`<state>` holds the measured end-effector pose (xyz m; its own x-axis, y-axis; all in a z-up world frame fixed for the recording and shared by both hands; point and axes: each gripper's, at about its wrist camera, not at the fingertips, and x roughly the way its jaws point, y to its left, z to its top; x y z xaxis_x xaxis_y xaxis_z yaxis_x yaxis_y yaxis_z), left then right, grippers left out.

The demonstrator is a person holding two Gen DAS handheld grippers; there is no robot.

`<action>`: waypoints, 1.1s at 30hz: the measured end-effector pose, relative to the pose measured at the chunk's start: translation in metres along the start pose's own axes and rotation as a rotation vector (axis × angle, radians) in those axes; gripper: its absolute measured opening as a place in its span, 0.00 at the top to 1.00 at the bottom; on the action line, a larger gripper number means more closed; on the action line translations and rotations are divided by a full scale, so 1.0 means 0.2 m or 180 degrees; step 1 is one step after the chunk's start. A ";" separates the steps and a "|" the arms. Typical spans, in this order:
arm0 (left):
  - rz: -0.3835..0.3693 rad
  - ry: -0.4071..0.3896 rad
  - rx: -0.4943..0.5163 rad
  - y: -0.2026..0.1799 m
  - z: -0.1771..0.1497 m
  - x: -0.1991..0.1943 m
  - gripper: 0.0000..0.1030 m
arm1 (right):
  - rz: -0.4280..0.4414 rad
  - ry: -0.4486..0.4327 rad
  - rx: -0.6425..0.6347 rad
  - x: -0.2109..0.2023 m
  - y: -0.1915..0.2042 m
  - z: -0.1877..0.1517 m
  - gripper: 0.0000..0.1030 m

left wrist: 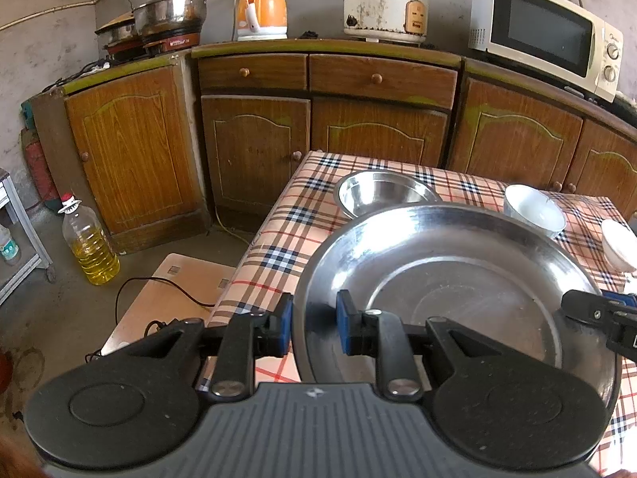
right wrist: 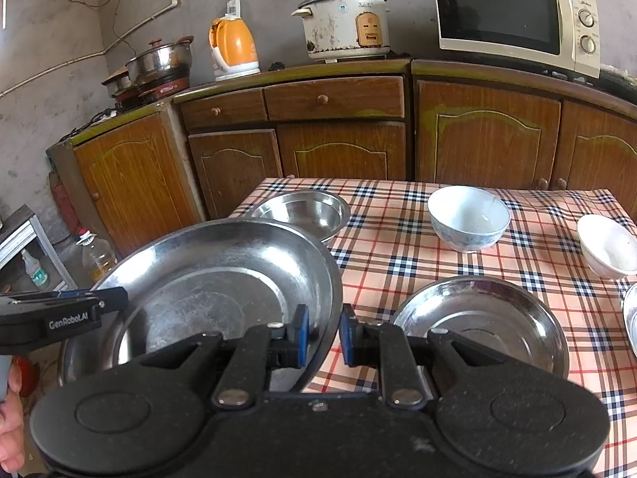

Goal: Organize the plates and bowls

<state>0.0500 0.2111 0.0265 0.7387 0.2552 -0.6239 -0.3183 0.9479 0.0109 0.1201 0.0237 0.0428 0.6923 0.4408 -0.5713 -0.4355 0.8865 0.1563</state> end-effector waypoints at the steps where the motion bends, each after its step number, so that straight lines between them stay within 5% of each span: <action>1: -0.0003 0.0007 -0.0001 0.00 0.00 0.00 0.78 | -0.0004 0.0000 -0.0002 0.00 0.00 0.00 0.79; 33: -0.0136 0.0104 0.0064 -0.12 -0.03 0.02 0.78 | -0.0160 -0.0038 -0.0008 -0.05 -0.12 -0.02 0.79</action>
<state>0.0568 0.1883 0.0198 0.7314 0.2083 -0.6493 -0.2746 0.9616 -0.0008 0.1206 -0.0027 0.0418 0.7201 0.3975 -0.5687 -0.4015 0.9072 0.1258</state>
